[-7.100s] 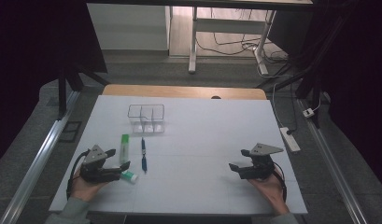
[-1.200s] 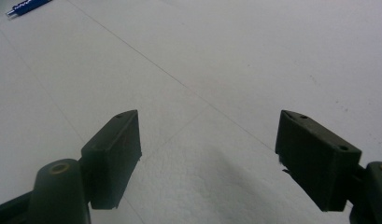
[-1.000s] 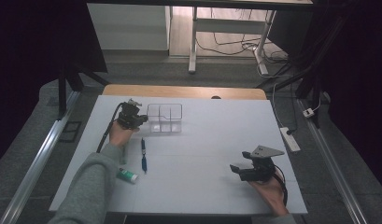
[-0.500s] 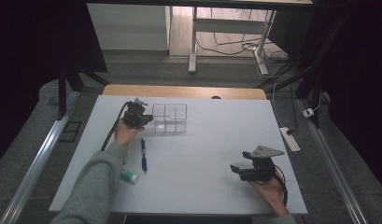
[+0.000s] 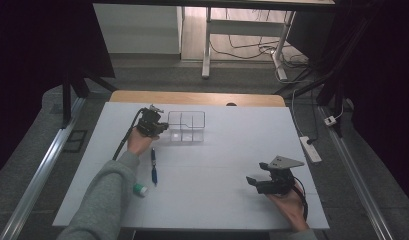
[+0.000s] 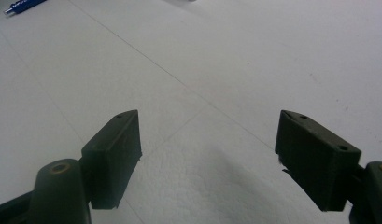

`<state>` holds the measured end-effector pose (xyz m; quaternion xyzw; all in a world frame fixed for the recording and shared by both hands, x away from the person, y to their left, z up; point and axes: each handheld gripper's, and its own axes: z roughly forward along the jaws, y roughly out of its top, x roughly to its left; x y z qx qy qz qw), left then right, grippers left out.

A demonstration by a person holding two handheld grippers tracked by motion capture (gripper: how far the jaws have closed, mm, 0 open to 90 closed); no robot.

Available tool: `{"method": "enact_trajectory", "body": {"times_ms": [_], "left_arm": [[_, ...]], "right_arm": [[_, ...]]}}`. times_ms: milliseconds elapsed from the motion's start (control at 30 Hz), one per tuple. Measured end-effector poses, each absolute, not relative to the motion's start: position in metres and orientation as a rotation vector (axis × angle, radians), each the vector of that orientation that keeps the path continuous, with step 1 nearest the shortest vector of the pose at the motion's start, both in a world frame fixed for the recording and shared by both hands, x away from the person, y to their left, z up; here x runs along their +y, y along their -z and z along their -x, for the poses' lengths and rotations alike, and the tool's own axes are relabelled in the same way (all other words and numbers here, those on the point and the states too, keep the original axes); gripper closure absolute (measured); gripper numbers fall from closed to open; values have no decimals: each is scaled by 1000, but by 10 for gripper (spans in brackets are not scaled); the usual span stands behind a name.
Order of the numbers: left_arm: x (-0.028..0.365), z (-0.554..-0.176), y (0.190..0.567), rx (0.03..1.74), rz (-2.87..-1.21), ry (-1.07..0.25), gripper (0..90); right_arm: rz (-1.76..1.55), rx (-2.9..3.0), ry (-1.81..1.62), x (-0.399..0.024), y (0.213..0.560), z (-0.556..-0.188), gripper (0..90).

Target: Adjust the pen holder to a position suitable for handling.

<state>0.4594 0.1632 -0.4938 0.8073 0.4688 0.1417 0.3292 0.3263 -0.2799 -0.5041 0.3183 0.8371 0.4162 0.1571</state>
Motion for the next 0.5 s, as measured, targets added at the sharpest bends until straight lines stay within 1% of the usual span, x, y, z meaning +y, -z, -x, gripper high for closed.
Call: {"method": "enact_trajectory", "body": {"times_ms": [500], "left_arm": [[145, -466, 491, 1204, -2146, -363, 885]], "right_arm": [[-912, 2400, -1189, -280, 505, -327, 220]]}}
